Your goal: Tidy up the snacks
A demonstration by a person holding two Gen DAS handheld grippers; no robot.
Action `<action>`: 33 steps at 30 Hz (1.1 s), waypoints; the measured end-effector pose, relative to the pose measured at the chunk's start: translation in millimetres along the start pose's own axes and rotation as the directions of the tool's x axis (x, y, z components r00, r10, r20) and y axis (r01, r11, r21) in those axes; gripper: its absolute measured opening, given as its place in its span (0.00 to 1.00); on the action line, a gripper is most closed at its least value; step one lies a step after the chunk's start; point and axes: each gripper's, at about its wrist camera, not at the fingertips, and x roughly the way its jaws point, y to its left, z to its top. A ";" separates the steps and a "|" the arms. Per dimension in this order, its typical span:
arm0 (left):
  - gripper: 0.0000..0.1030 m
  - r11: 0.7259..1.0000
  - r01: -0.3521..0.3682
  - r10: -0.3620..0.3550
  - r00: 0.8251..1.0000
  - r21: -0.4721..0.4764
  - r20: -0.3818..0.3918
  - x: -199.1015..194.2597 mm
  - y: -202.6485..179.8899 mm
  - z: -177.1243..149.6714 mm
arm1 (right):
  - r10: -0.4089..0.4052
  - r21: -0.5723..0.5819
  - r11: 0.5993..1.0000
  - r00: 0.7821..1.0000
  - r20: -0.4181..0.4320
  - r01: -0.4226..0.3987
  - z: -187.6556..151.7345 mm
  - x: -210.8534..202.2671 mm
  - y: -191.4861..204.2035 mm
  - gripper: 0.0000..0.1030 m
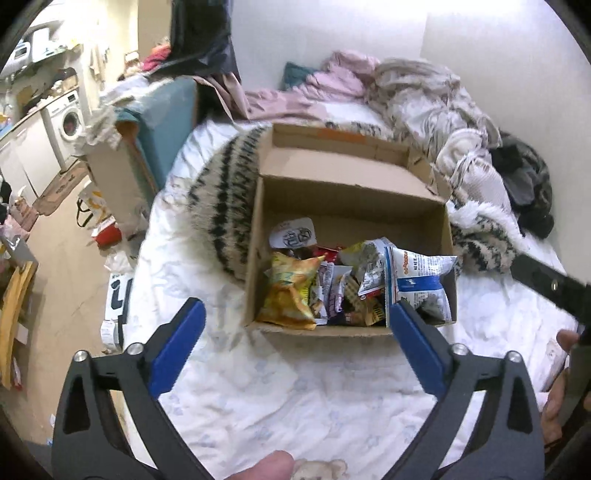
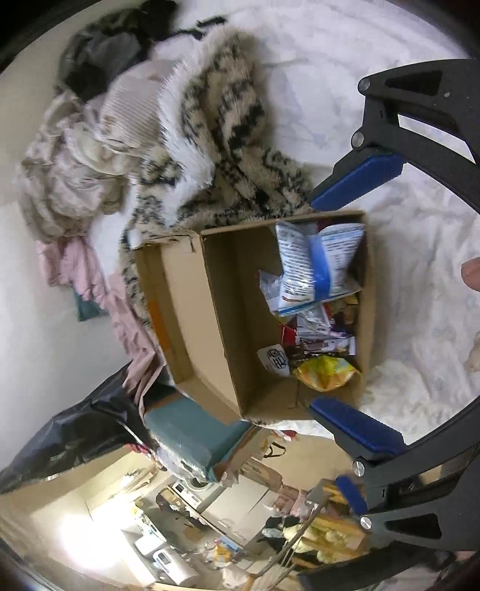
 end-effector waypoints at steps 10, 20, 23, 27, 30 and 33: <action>1.00 0.999 0.039 -0.035 0.993 -0.037 0.110 -54.1 28.1 -34.5 | -0.064 -0.096 0.993 0.995 0.078 0.071 -43.6 -47.2 20.8 1.00; 1.00 0.999 -0.043 0.044 0.997 -0.016 0.071 -31.2 22.7 -56.5 | -0.056 -0.100 0.993 0.996 0.064 0.062 -83.2 -23.1 22.1 1.00; 1.00 0.998 -0.061 0.061 0.994 0.003 0.090 -29.4 20.0 -58.1 | -0.096 -0.128 0.986 0.993 0.076 0.105 -85.1 -17.5 26.2 1.00; 1.00 0.999 -0.043 0.042 0.996 0.000 0.082 -25.2 21.3 -58.0 | -0.060 -0.142 0.987 0.996 0.073 0.070 -87.5 -16.3 30.1 1.00; 1.00 0.999 -0.048 0.047 0.996 0.008 0.077 -23.6 21.4 -58.2 | -0.077 -0.179 0.979 0.992 0.100 0.094 -88.6 -17.8 36.7 1.00; 1.00 0.999 -0.033 0.034 0.997 -0.006 0.073 -24.0 22.6 -58.1 | -0.084 -0.185 0.977 0.991 0.103 0.102 -88.5 -16.7 38.3 1.00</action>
